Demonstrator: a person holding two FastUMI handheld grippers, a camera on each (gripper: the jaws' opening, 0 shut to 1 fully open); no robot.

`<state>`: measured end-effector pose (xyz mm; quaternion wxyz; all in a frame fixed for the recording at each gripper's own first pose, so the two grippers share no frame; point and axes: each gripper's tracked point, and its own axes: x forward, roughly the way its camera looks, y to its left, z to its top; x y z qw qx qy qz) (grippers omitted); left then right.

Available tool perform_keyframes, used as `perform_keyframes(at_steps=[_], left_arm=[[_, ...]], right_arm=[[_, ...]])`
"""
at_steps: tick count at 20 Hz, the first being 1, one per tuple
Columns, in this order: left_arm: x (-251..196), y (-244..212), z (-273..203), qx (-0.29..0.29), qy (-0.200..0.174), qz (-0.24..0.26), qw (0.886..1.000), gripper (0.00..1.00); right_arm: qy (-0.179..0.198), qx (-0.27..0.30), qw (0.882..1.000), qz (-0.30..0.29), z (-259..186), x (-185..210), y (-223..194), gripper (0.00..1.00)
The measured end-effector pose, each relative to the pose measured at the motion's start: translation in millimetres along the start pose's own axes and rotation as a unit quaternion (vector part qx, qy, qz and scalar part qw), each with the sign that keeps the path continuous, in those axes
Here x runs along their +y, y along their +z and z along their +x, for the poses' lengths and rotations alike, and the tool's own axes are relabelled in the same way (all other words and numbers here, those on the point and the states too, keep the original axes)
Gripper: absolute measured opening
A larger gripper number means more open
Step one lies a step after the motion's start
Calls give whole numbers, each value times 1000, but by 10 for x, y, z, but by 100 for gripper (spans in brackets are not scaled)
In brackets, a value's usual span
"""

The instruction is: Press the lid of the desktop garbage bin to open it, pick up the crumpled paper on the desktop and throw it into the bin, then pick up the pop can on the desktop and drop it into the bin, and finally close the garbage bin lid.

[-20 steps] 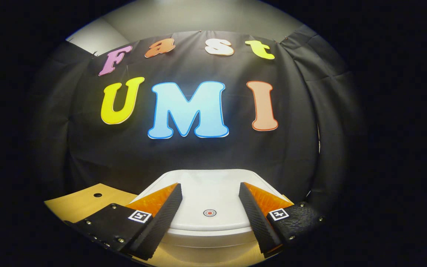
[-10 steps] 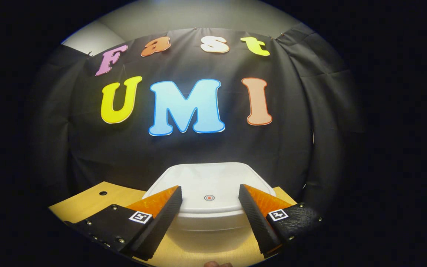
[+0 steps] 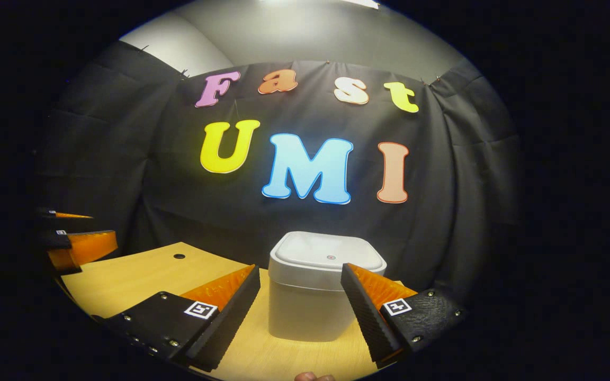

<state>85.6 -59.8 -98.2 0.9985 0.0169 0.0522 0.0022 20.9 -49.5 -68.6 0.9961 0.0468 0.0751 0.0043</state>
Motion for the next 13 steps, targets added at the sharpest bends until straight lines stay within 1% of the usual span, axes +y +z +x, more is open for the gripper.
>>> perform_keyframes(at_steps=[2, 3, 7, 11, 13], left_arm=[[34, 41, -24, -12, -5, -6, 1000, 95], [77, 73, -23, -20, -6, -8, 1000, 96], [123, 109, 39, -42, -28, -13, 999, 96], [205, 7, 114, -36, -30, -22, 999, 95], [207, 4, 147, -41, -34, -15, 999, 95]], right_arm=[[-5, -11, 1000, 6, -112, 84, 90, 98], [-6, -9, 1000, 4, -32, 80, -8, 98], [1, -10, 1000, -1, -188, 299, 21, 98], [10, -5, 1000, -12, -258, 465, 24, 98], [8, -8, 1000, -12, -279, 493, 56, 98]])
